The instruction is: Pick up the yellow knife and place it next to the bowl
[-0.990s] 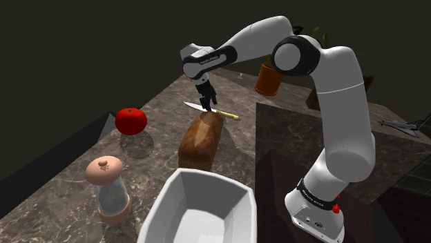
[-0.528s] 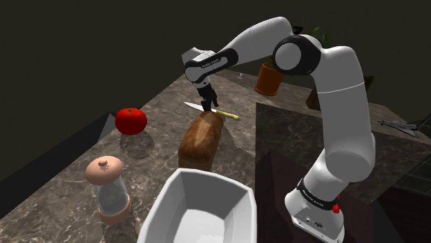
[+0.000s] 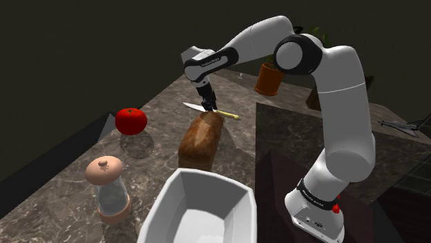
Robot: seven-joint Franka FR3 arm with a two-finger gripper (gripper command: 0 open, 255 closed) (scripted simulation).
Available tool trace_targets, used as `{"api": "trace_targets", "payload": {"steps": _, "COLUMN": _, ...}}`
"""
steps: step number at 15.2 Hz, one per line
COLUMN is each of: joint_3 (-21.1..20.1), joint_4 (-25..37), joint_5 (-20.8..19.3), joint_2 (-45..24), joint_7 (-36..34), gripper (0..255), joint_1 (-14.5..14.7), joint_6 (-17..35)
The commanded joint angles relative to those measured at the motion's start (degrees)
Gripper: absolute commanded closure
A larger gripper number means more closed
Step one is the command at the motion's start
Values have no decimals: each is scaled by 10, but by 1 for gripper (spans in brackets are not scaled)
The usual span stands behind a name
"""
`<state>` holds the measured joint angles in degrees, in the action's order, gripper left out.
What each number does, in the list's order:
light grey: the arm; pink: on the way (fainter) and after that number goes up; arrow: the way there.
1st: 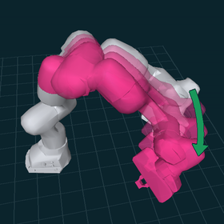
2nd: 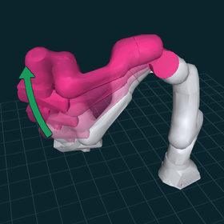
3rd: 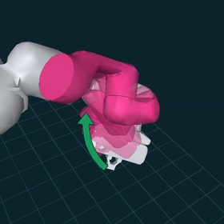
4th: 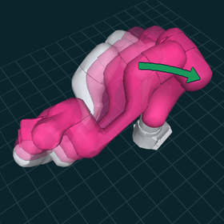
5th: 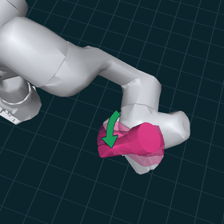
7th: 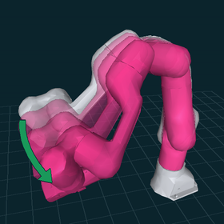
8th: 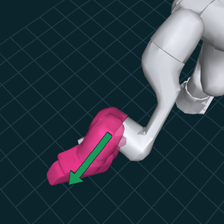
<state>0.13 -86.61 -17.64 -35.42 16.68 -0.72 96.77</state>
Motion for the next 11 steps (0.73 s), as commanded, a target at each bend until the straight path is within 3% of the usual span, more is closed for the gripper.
{"api": "trace_targets", "payload": {"steps": 1, "joint_3": 2, "joint_4": -5, "joint_5": -2, "joint_2": -3, "joint_7": -1, "gripper": 255, "joint_1": -2, "joint_6": 2}}
{"api": "trace_targets", "payload": {"steps": 11, "joint_3": 2, "joint_4": 14, "joint_5": 0, "joint_2": 15, "joint_7": 10, "gripper": 255, "joint_1": -1, "joint_6": -34}}
